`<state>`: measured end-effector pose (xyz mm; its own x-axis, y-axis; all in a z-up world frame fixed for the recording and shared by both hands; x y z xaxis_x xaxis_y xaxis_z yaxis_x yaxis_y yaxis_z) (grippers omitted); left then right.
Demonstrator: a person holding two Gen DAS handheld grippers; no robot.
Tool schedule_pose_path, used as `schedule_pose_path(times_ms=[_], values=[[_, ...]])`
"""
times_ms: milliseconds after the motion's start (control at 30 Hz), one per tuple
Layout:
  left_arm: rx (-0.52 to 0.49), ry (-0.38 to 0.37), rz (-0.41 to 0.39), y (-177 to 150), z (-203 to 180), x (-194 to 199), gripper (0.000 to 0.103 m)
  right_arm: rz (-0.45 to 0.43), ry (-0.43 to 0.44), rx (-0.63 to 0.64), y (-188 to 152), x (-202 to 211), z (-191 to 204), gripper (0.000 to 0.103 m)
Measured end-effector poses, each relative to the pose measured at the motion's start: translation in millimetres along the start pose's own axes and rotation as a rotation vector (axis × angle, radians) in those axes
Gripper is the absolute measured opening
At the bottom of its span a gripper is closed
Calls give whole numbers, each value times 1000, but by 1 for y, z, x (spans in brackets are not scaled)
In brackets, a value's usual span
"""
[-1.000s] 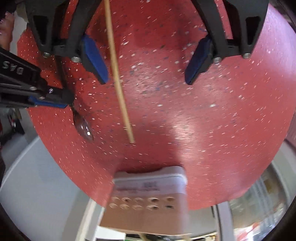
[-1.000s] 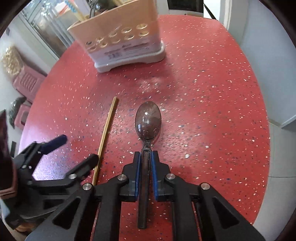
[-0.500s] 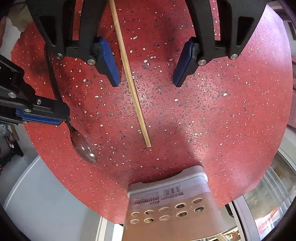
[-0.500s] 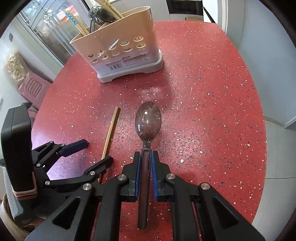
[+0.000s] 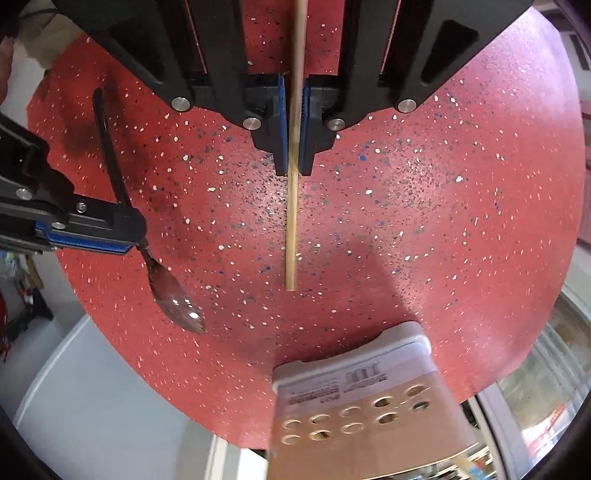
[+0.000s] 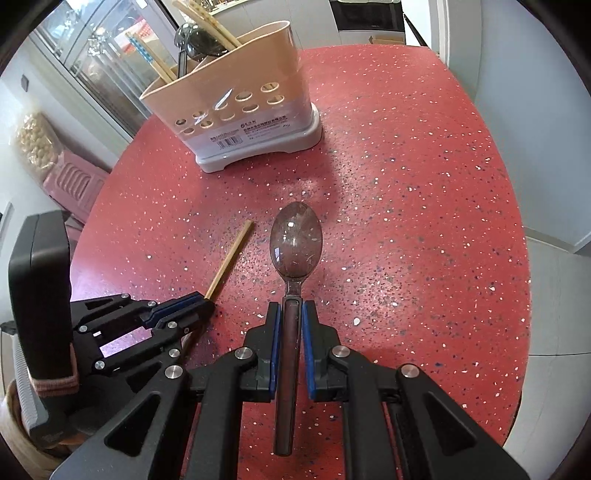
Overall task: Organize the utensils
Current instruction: 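Lift the spoon and chopstick and lower both into the beige caddy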
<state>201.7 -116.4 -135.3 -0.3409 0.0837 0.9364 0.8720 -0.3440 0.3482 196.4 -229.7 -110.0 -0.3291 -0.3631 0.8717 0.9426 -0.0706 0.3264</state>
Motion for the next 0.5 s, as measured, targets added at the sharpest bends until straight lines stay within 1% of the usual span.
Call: schedule_pose_path(times_ms=[133,333,500], values=[[92,-59,-70,-1,13,14,34,-34,31,-2,3,9,-3,12],[161,-83,-201,2,34,52,34,-91,86,18,12,28,1,12],[223,-97,-328,19,47,96,34,-168,125,52,28,50,10,12]])
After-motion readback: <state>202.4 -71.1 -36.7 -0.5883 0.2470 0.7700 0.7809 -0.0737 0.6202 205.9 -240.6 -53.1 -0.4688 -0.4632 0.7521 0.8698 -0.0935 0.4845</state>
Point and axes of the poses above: each gripper's, at about its wrist camera, not at the fingertips, and x roughly against the way its jaws point, z to its left, y to its top, the point moved 7 cm from there along -x, roughly the way its jaws point, and after that the axes turned 5 degrees about y, right-handed, at the moved point
